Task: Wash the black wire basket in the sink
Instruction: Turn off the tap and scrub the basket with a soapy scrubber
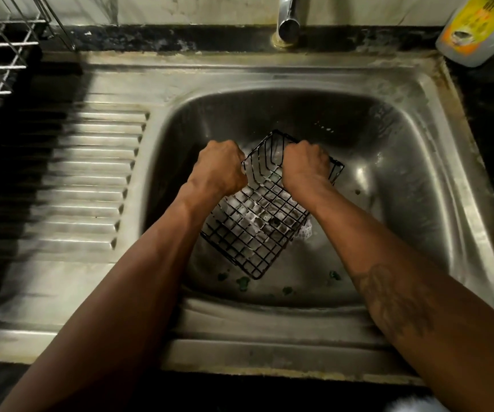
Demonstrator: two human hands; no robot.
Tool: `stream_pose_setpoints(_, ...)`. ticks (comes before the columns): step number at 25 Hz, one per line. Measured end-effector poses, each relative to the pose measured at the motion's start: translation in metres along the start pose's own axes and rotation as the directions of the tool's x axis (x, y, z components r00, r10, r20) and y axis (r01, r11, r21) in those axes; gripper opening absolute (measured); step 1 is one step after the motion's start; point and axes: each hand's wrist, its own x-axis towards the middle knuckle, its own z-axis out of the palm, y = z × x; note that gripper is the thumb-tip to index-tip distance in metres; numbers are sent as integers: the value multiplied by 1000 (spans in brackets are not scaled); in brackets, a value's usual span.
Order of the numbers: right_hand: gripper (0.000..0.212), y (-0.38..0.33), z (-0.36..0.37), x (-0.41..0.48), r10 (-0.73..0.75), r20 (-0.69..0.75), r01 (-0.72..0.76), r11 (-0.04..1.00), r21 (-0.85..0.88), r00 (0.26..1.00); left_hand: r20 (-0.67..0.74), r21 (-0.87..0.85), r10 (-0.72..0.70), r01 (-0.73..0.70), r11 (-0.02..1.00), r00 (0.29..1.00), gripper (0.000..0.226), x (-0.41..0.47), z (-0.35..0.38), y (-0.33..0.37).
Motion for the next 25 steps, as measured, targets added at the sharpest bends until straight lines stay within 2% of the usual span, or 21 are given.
stream_pose_setpoints(2, 14, 2, -1, 1, 39, 62, -37, 999, -24, 997, -4, -23, -25, 25, 999, 1000, 26, -1, 0, 0)
stream_pose_setpoints(5, 23, 10, 5, 3, -12, 180, 13, 1000, -4, 984, -5, -66, -35, 35, 997, 999, 27, -3, -4, 2)
stream_pose_setpoints(7, 33, 15, 10, 6, -28, 215, 6, 995, 101, 976, 2, -37, 0, 1, 999, 1000, 14, -5, -8, 3)
stream_pose_setpoints(8, 35, 16, 12, 8, -40, 199, -2, 979, 205, 979, 1, -22, 7, -7, 1000, 1000, 5, -5, -10, 3)
stream_pose_setpoints(10, 27, 16, 10, 11, -72, 23, 51, 869, 493, 997, -33, 2, -7, 7, 1000, 999, 17, -4, -11, 1)
stream_pose_setpoints(12, 13, 13, 1, 9, 17, -245, 169, 677, 716, 969, -90, 50, -30, 35, 998, 995, 23, -3, -11, -1)
stream_pose_setpoints(14, 14, 6, -1, 10, 120, -429, 281, 594, 754, 895, -137, 58, -55, 63, 996, 989, 26, -2, -10, -3)
stream_pose_setpoints(15, 20, 1, 2, 12, 137, -442, 291, 578, 762, 886, -145, 39, -52, 59, 998, 988, 29, -1, -9, -3)
stream_pose_setpoints(16, 24, -4, 6, 12, 118, -413, 277, 575, 770, 903, -135, -3, -39, 39, 999, 990, 30, 0, -7, -4)
stream_pose_setpoints(18, 19, -17, 12, 11, 40, -331, 248, 581, 775, 943, -57, -75, 14, -18, 997, 998, 18, 0, -6, 0)
stream_pose_setpoints(21, 11, -38, 12, 2, -8, -299, 254, 550, 795, 954, 26, -61, 72, -71, 996, 997, 16, -2, -9, 3)
stream_pose_setpoints(23, 7, -45, 14, -7, 3, -266, 239, 432, 869, 964, 55, -82, 38, -34, 996, 998, 18, -1, -15, 2)
stream_pose_setpoints(25, 14, -44, 23, -4, 59, -142, 112, 358, 927, 988, 118, -86, 35, -25, 996, 992, 19, -2, -19, 4)
